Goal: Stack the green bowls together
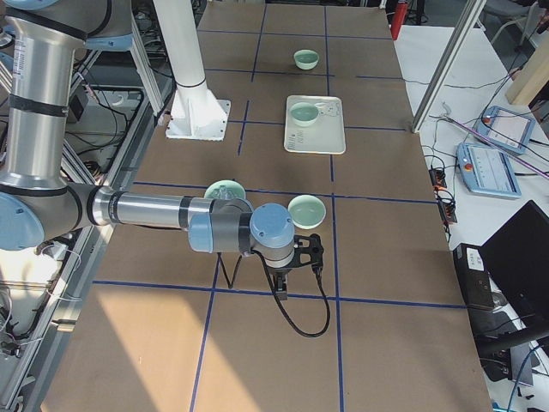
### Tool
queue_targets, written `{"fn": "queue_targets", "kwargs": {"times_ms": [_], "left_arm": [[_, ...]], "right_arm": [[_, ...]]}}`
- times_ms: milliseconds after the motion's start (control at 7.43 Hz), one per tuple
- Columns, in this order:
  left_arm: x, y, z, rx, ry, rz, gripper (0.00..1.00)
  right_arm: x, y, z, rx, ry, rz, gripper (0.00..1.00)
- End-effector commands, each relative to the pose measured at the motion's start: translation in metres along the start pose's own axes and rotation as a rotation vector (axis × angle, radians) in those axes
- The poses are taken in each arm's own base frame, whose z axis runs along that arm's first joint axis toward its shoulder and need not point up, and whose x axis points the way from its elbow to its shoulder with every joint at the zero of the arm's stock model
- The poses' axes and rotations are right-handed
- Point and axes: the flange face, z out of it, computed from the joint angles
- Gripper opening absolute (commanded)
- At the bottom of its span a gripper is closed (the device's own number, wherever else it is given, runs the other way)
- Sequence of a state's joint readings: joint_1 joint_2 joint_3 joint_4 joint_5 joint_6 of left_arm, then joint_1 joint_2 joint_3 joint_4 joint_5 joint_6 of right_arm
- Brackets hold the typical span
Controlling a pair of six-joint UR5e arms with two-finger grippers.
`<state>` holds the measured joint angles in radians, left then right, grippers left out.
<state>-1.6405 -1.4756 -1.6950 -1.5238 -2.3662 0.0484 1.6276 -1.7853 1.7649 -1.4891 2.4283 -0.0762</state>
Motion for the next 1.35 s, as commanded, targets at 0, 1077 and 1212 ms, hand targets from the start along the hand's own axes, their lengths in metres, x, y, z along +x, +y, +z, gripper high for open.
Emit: {"fn": "queue_targets", "kwargs": {"times_ms": [0,1077,1212], "left_arm": [[0.001,-0.001,0.0,0.005,0.0,0.011,1.0],[0.236,-0.028,0.035,0.118,0.155,0.004,1.0],[0.253,-0.025,0.053,0.126,0.132,-0.038,1.0]], "right_arm": [[0.0,0.0,0.0,0.001,0.005,0.0,1.0],[-0.029,-0.009,-0.022,0.044,-0.011,-0.029,1.0],[-0.04,-0.013,-0.02,0.04,-0.053,0.038,1.0]]}}
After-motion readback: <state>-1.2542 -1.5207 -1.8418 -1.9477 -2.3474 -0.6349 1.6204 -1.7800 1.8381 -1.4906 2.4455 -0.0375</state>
